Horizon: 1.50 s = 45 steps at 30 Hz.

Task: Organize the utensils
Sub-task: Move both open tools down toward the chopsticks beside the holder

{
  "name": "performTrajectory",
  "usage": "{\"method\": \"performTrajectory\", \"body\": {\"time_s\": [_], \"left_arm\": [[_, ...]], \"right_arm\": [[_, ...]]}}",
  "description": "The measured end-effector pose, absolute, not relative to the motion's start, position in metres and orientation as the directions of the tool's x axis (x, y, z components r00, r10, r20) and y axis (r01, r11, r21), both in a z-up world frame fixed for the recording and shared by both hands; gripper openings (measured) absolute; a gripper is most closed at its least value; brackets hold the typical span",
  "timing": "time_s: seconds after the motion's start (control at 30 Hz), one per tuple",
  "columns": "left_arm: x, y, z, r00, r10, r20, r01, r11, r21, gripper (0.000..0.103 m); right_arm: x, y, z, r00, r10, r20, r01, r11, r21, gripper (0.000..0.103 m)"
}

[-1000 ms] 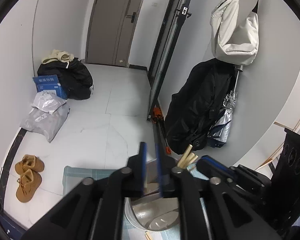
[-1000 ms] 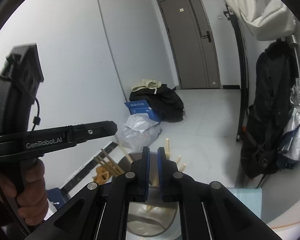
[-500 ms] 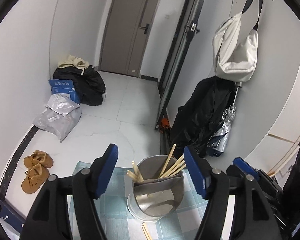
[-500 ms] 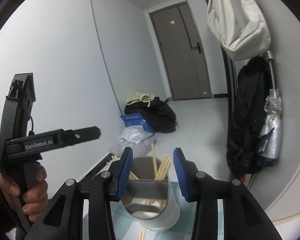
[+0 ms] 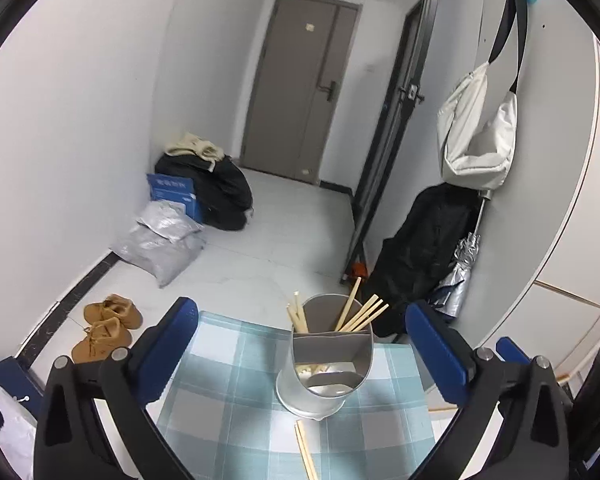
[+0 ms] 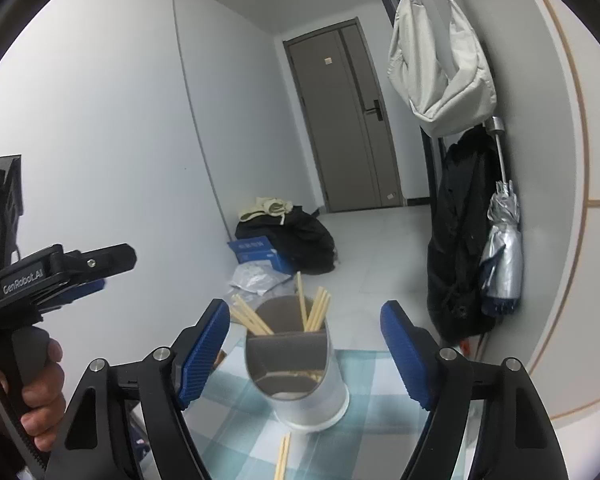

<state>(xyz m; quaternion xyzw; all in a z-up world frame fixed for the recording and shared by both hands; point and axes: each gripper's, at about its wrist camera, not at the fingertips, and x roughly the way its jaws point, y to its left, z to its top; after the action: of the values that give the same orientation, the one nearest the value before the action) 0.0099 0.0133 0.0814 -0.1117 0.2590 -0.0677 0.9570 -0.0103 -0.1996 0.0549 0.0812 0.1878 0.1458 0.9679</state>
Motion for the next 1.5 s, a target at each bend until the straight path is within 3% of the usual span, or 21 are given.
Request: {"method": "performTrajectory", "body": {"time_s": [0.3,0.6,1.07,1.23,1.33,1.5], "left_arm": [[0.0,0.019,0.052,0.845,-0.151,-0.513,0.033,0.972,-0.232,0.102],[-0.001,0.027,0.019,0.818,-0.148,-0.556,0.012,0.97,-0.241,0.102],[0.027,0.056,-0.047,0.71,-0.123,-0.693,-0.096,0.958,-0.269,0.102],[0.036,0.066,-0.053,0.682,-0.118,-0.722,-0.142,0.947,-0.288,0.102],[0.036,0.071,-0.053,0.679,-0.113,-0.725,-0.161,0.941,-0.296,0.102],[0.03,0.074,-0.042,0.716,-0.063,-0.696,-0.18,0.946,-0.271,0.102]], "right_arm": [[-0.033,-0.194,0.035,0.891,0.279,-0.359,-0.226,0.957,0.184,0.086],[-0.039,-0.187,0.0,0.856,0.276,-0.438,-0.222,0.96,0.171,0.086],[0.003,-0.16,-0.091,0.627,0.146,-0.765,-0.173,0.984,0.047,0.085],[0.022,-0.139,-0.115,0.546,0.16,-0.822,-0.231,0.972,0.036,0.075],[0.035,-0.124,-0.131,0.506,0.163,-0.847,-0.268,0.963,0.025,0.063],[0.049,-0.106,-0.15,0.461,0.121,-0.879,-0.293,0.956,-0.022,0.052]]}}
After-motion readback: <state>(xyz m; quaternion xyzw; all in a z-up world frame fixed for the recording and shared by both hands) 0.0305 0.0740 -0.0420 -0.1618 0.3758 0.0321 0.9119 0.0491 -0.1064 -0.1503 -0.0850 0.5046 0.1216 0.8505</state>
